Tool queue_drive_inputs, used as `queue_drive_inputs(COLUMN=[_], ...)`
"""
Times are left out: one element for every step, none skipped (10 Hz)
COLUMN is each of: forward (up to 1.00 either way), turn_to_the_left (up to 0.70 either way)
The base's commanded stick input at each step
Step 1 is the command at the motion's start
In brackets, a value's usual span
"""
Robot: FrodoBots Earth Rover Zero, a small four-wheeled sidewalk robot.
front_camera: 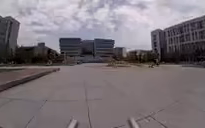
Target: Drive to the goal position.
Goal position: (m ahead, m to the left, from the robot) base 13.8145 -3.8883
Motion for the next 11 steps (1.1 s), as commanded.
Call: queue_drive_inputs(forward=[0.7,0.7,0.7,0.7,0.7,0.7,0.7,0.7,0.7,0.7,0.7], turn_to_the_left=[0.35,0.35,0.35,0.24,0.0,0.0,0.0,0.0,0.0,0.0,0.0])
